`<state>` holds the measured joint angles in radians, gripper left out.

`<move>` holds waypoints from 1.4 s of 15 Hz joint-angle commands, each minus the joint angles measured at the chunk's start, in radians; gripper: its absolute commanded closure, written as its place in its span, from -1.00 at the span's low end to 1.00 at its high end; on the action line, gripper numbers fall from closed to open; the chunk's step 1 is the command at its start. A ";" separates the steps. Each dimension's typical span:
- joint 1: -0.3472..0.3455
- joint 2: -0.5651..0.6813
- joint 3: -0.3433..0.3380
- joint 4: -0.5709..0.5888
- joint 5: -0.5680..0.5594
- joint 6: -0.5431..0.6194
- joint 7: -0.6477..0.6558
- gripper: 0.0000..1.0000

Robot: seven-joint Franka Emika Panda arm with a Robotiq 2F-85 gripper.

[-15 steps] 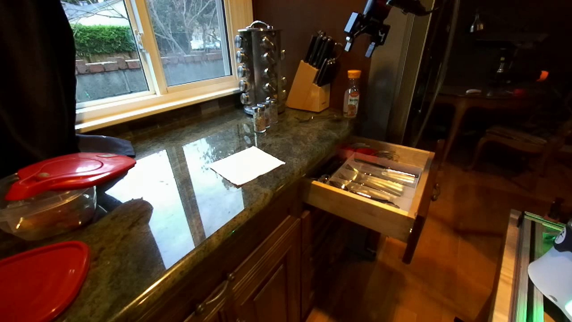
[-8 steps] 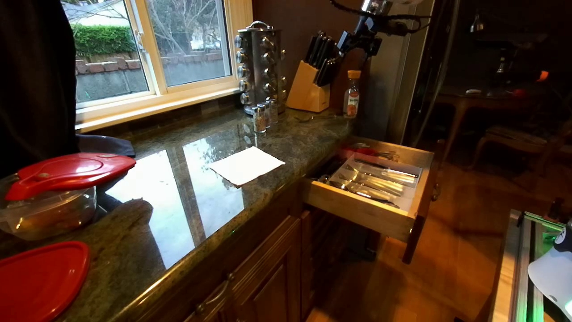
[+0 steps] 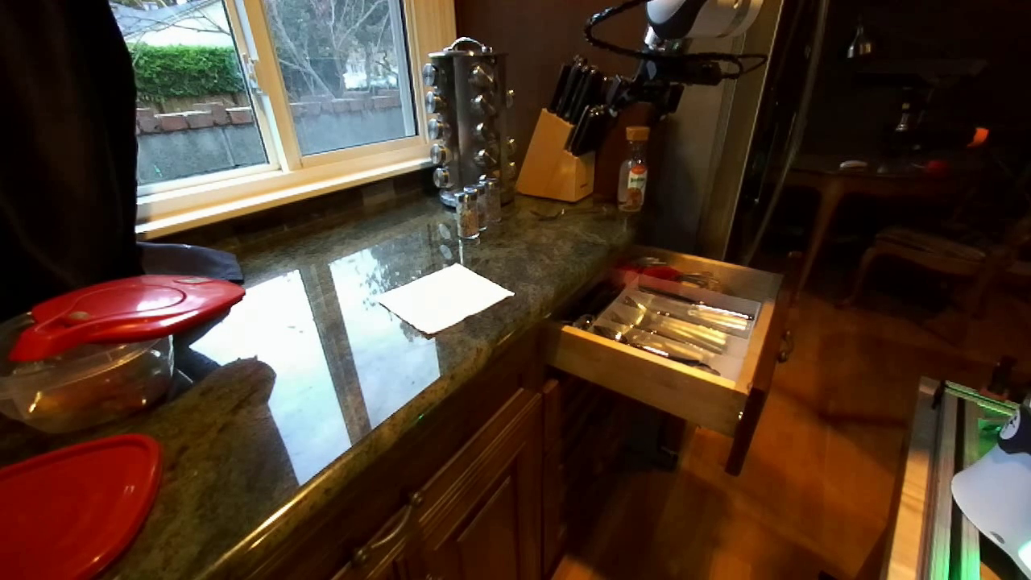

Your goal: Move the bottle to the left

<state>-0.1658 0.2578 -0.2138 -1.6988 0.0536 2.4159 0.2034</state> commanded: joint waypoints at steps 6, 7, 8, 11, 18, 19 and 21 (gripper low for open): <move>0.010 0.051 -0.034 0.041 -0.119 0.023 0.148 -1.00; 0.010 0.056 -0.036 0.044 -0.125 0.020 0.157 -1.00; 0.010 0.059 -0.037 0.046 -0.129 0.019 0.163 -1.00; 0.010 0.068 -0.040 0.047 -0.138 0.021 0.180 -0.43; 0.011 0.067 -0.037 0.045 -0.145 0.025 0.166 0.37; 0.014 0.044 -0.038 0.027 -0.149 0.019 0.164 0.40; 0.020 -0.018 -0.038 -0.021 -0.164 -0.008 0.147 0.43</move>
<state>-0.1618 0.3207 -0.2425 -1.6512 -0.0737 2.4272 0.3509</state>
